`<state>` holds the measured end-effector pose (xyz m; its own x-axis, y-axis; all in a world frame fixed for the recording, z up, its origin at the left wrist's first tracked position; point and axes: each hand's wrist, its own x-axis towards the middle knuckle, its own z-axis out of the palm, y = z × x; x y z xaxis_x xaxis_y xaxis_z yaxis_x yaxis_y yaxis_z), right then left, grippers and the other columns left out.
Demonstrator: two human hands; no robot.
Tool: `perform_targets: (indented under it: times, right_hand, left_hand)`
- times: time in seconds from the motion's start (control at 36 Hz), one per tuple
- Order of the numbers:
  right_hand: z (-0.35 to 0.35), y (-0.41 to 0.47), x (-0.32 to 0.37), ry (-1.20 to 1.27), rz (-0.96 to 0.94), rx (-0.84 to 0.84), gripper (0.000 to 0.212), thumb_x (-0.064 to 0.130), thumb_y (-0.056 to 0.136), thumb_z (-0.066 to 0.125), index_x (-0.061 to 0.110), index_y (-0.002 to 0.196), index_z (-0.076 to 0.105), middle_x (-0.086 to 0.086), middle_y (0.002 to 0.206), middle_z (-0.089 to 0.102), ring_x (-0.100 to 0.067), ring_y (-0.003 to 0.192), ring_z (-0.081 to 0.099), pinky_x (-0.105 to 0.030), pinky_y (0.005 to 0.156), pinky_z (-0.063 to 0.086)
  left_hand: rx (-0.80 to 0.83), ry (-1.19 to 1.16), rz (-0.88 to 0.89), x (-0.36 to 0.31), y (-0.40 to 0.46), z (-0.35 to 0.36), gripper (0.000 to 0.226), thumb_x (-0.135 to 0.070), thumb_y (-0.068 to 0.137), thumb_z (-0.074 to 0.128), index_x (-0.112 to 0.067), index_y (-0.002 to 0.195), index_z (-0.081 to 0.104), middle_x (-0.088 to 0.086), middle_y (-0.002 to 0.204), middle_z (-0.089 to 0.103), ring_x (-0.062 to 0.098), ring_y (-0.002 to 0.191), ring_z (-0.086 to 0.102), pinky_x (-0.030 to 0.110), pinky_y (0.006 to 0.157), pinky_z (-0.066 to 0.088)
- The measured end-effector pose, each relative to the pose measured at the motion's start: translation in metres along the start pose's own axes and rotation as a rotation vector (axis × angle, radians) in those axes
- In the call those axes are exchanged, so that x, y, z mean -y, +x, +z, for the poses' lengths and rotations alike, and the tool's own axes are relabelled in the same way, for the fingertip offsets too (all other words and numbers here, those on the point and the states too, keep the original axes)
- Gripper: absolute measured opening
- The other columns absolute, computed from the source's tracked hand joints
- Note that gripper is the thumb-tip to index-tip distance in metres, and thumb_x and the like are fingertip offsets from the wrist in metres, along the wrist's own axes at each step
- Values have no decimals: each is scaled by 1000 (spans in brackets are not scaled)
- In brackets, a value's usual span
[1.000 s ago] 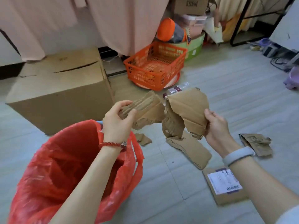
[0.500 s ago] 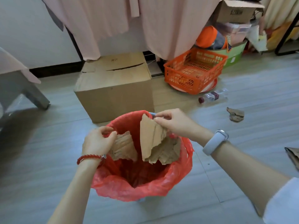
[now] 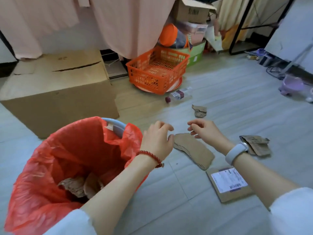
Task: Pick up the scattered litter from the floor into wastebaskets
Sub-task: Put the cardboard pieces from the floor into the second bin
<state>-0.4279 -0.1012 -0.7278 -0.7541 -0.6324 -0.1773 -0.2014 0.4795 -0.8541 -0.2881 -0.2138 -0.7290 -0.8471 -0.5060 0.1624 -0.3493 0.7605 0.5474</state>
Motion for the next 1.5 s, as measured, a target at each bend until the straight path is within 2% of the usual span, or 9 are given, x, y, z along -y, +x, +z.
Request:
perform_targets:
  times: [0.22, 0.36, 0.44, 0.58, 0.83, 0.94, 1.19, 1.33, 1.5]
  right_hand:
    - [-55, -19, -184, -354, 426, 0, 35, 17, 89, 54, 3, 121, 56, -16, 120, 59, -26, 108, 55, -32, 91, 41]
    - [-50, -24, -247, -784, 300, 214, 78, 58, 69, 46, 19, 137, 37, -6, 143, 35, -26, 136, 28, -36, 111, 25]
    - [-48, -15, -258, -929, 237, 427, 88, 43, 79, 61, 28, 147, 7, 3, 157, 1, -21, 145, 0, -40, 115, 11]
    - [-54, 1, -261, -1062, 200, 399, 76, 54, 62, 69, 29, 124, 35, -3, 127, 39, -23, 127, 32, -50, 105, 23]
    - [-43, -8, -280, -1052, 218, 225, 77, 58, 60, 71, 19, 118, 38, -8, 116, 41, -27, 111, 39, -59, 101, 20]
    - [-39, -15, -282, -1021, 249, 193, 76, 60, 63, 67, 16, 117, 38, -10, 116, 41, -27, 109, 39, -62, 102, 15]
    - [-30, -19, -275, -1020, 242, 150, 76, 62, 67, 64, 16, 120, 35, -10, 116, 41, -27, 109, 40, -60, 104, 16]
    - [-31, -22, -272, -1004, 256, 128, 78, 67, 65, 63, 19, 120, 36, -7, 116, 42, -26, 110, 40, -50, 103, 20]
    - [-49, -41, -259, -635, 285, 115, 48, 55, 82, 55, 27, 120, 46, 4, 115, 53, -16, 110, 48, -31, 86, 35]
  left_hand:
    - [538, 81, -30, -13, -10, 116, 37, -25, 93, 45, -18, 129, 46, 5, 133, 44, 23, 120, 45, 39, 99, 40]
    - [659, 203, -76, 17, -14, 150, 39, -27, 95, 43, -19, 133, 42, 4, 134, 42, 23, 122, 42, 39, 99, 39]
    - [692, 258, -111, 31, -7, 170, 39, -27, 95, 43, -19, 133, 41, 3, 135, 42, 22, 123, 41, 38, 100, 39]
    - [684, 385, -38, 29, 26, 211, 45, -27, 95, 42, -17, 138, 33, 6, 140, 36, 27, 125, 37, 40, 98, 41]
    - [797, 535, 181, -4, 109, 289, 87, -24, 87, 56, -31, 145, -10, -7, 156, -12, 30, 143, -7, 52, 111, 17]
    - [952, 736, 301, -14, 132, 296, 91, -30, 82, 61, -31, 145, -5, -5, 155, -1, 33, 142, -10, 56, 109, 13]
    - [665, 904, 493, -29, 117, 282, 64, -36, 70, 72, -22, 123, 39, 8, 121, 43, 28, 115, 41, 50, 109, 19]
    - [322, 701, 534, -21, 81, 244, 37, -7, 48, 81, -19, 74, 57, -4, 57, 52, 21, 55, 51, 36, 65, 46]
    - [171, 299, 206, -31, 62, 179, 15, -1, 80, 54, -12, 90, 53, 2, 74, 54, 24, 67, 48, 30, 52, 31]
